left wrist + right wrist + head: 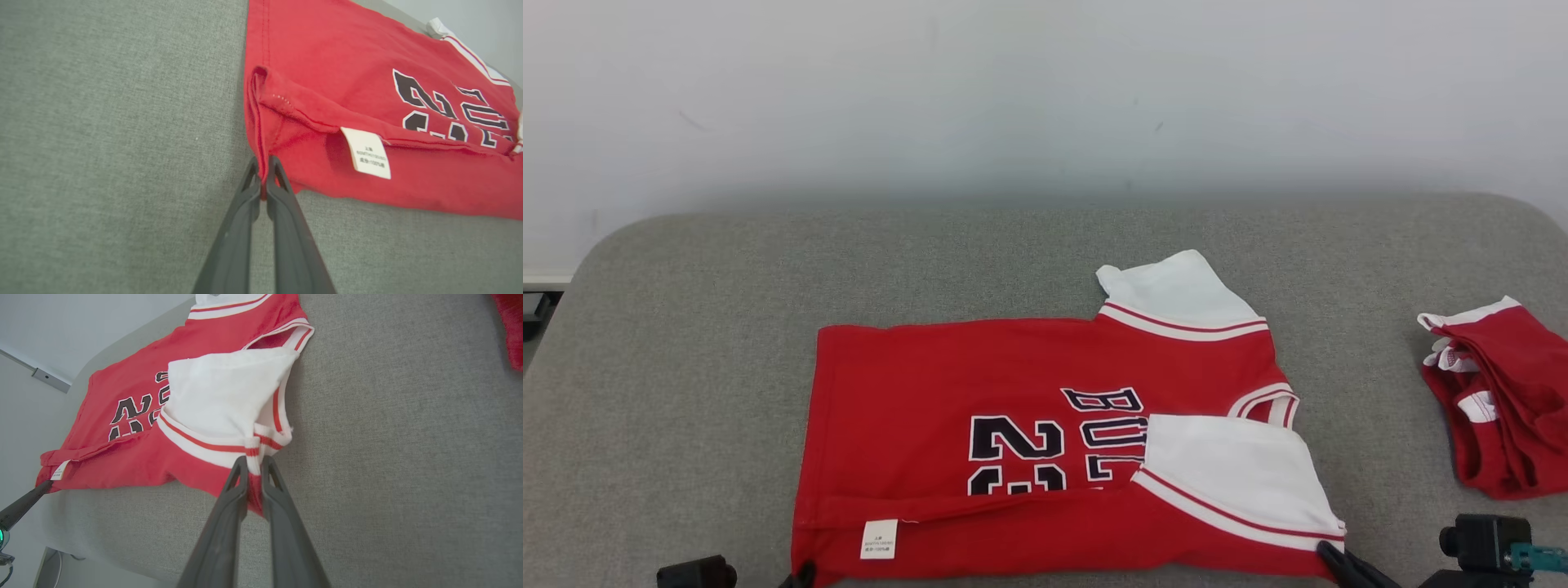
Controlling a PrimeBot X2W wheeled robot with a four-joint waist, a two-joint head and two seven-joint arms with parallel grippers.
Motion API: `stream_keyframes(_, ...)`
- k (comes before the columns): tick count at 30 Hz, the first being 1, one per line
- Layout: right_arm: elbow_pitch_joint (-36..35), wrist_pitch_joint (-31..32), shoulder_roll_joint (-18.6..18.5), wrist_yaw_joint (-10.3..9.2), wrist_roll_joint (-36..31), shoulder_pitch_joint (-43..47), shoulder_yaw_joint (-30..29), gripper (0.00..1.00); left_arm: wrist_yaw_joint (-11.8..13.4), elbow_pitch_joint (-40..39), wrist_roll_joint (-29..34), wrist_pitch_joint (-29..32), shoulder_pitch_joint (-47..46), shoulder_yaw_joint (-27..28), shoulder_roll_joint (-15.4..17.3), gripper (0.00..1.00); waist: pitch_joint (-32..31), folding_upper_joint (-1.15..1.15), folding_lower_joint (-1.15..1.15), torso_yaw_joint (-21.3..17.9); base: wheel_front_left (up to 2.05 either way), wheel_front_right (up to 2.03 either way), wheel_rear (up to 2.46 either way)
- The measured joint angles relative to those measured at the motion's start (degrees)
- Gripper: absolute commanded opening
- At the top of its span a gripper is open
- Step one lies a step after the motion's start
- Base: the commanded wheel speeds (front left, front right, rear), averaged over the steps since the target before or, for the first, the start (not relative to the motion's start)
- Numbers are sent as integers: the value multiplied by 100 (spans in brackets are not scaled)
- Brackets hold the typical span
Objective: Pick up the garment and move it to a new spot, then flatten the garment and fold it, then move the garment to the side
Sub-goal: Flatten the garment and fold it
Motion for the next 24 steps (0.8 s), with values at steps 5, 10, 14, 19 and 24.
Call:
stream_keyframes(5, -485, 265, -110, -87, 170, 567, -135, 0, 11, -448, -1, 182, 265, -70, 31, 0, -9, 0, 0, 67, 0, 0, 0)
stream_keyframes(10, -840, 499, -177, -189, 253, 838, -188, 0, 59, -759, -11, 376, 507, -67, 101, 0, 5, 0, 1, 98, 0, 0, 0)
stream_keyframes(14, -1047, 649, -199, -336, 335, 1030, -258, 0, 94, -989, -186, 556, 787, -40, 143, 0, 23, 0, 0, 83, 0, 0, 0)
stream_keyframes(19, -1190, 849, -222, -469, 396, 1211, -289, 0, 158, -1223, -247, 744, 968, -24, 181, 0, 20, 0, 0, 67, 0, 0, 0)
stream_keyframes(24, -1217, 1069, -219, -557, 444, 1286, -225, 100, 226, -1393, -247, 935, 1062, -53, 182, 100, -26, 0, 1, 54, 0, 0, 0)
